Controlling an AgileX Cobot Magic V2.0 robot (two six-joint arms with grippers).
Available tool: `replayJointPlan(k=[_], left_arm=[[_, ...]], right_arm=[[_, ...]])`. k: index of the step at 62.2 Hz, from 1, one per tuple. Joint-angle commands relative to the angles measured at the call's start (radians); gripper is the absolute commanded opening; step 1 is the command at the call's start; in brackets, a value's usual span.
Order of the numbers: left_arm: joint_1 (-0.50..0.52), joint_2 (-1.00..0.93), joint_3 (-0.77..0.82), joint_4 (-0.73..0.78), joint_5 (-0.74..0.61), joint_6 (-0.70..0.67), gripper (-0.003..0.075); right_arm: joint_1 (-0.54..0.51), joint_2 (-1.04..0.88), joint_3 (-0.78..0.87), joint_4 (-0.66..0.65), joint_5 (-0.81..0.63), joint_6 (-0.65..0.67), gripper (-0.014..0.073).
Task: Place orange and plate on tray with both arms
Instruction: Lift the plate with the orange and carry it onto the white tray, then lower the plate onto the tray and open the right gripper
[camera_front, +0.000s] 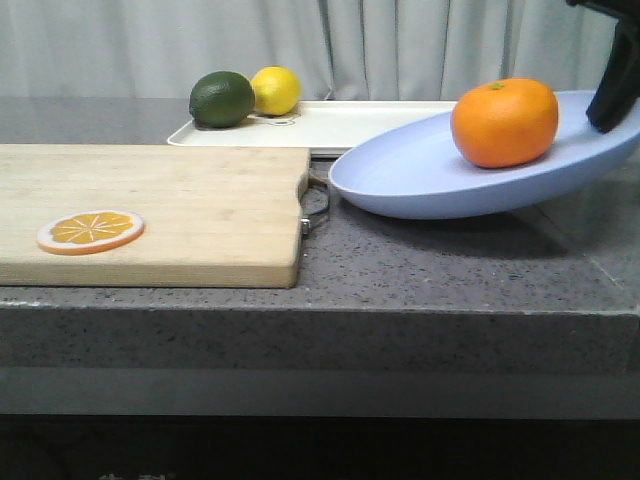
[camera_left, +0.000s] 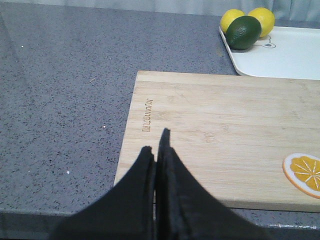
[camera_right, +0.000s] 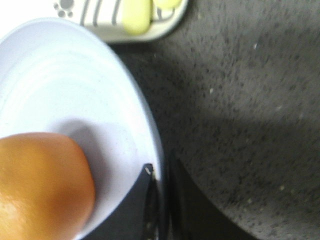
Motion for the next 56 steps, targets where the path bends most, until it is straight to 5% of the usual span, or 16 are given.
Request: replayJointPlan(k=[1, 28, 56], left_arm=[[0.004, 0.009, -0.025, -0.006, -0.085, -0.008, -0.0018], [0.004, 0.009, -0.025, -0.006, -0.085, -0.008, -0.0018], [0.004, 0.009, -0.025, -0.006, -0.087, -0.008, -0.0018]], right_arm=[[-0.009, -0.032, -0.111, 0.044, 0.025, -0.009, -0.0059], [-0.009, 0.256, -0.497, 0.222, 0.077, -0.009, -0.0059], [0.003, 0.726, -1.163, 0.278, 0.13, 0.139, -0.0059]])
